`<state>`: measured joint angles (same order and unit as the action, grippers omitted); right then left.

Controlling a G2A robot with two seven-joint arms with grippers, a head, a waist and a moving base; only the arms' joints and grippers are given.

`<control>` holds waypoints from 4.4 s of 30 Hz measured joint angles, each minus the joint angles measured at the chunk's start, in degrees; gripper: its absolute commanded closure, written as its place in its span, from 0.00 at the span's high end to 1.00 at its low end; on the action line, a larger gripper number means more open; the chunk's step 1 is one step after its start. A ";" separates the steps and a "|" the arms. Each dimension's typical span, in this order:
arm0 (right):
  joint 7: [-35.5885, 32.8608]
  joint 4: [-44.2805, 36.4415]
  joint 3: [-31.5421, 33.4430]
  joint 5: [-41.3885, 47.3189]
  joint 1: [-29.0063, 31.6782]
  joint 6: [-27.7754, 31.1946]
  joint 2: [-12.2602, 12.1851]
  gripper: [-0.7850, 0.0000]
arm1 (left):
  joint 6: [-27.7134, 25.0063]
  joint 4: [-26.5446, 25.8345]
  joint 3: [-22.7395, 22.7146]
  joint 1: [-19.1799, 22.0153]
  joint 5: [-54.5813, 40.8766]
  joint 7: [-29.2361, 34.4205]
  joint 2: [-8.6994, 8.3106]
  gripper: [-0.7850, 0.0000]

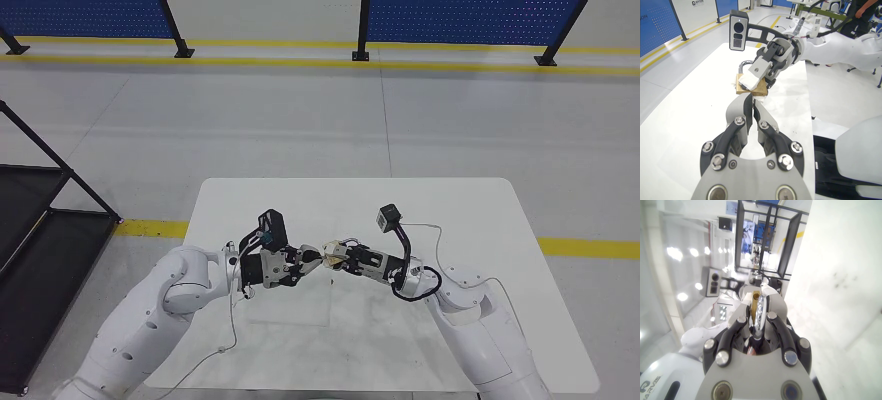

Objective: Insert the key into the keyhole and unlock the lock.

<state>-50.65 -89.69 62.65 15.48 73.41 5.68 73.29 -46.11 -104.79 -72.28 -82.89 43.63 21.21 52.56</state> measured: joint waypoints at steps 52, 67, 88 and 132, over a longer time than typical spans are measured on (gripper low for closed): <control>0.00 0.00 0.00 0.00 0.00 0.00 0.00 0.00 | -3.07 0.56 -16.70 -13.82 -4.99 -9.46 -1.77 1.00; 3.86 -0.22 2.26 -5.01 0.99 -2.35 -0.76 0.00 | -3.07 0.56 -16.70 -13.82 -4.99 -9.46 -1.77 1.00; 14.54 1.21 7.47 -32.40 4.92 -16.90 -3.66 0.00 | -3.07 0.57 -16.70 -13.82 -4.99 -9.46 -1.77 1.00; 15.43 -3.79 7.13 -51.88 6.15 -29.99 -4.66 1.00 | -3.07 0.57 -16.70 -13.82 -4.99 -9.46 -1.77 1.00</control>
<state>-35.22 -93.48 69.77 -36.40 79.56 -24.31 68.63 -49.18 -104.22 -88.98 -96.71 38.64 11.75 50.78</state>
